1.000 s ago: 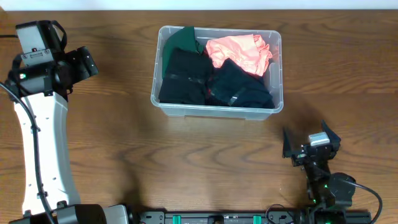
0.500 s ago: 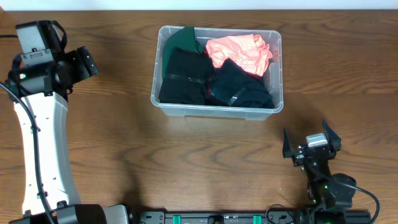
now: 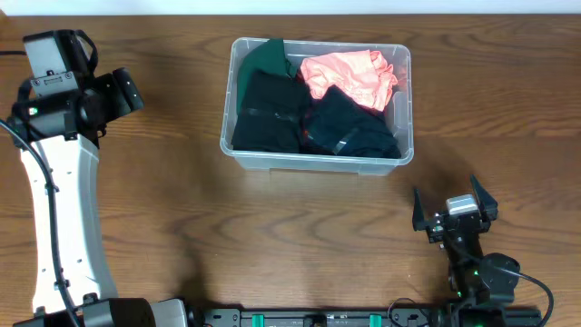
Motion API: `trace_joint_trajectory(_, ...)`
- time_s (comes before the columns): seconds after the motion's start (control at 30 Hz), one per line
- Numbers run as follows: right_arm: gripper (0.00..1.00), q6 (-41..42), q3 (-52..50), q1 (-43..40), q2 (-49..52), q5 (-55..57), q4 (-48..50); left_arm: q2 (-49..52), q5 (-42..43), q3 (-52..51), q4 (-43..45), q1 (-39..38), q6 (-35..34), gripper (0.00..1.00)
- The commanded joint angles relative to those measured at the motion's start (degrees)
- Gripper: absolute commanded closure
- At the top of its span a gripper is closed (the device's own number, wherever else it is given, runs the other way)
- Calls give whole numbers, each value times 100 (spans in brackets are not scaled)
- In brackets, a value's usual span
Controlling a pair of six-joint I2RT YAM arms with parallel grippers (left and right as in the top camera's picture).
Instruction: Pack container
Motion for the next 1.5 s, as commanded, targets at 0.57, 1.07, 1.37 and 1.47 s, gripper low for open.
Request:
trace_joint_trajectory(0.57,1,-83,-15,-81,-24,74,-22,-1012,308,-216,911,-321,-179,2)
trace_joint_trajectory(1.07,1,-83,-15,-81,-24,74,-22,-3788,1314,-3449,4085,-1843,1281,2)
trace_joint_trajectory(1.37,1,-83,-15,-81,-24,72,-22,-6006,1331,-6636,5971,-1834,1235,2)
trace_joint_trajectory(1.47,1,-83,-15,-81,-22,74,-22,-6732,1333,-7414,6398,-1749,1088,2)
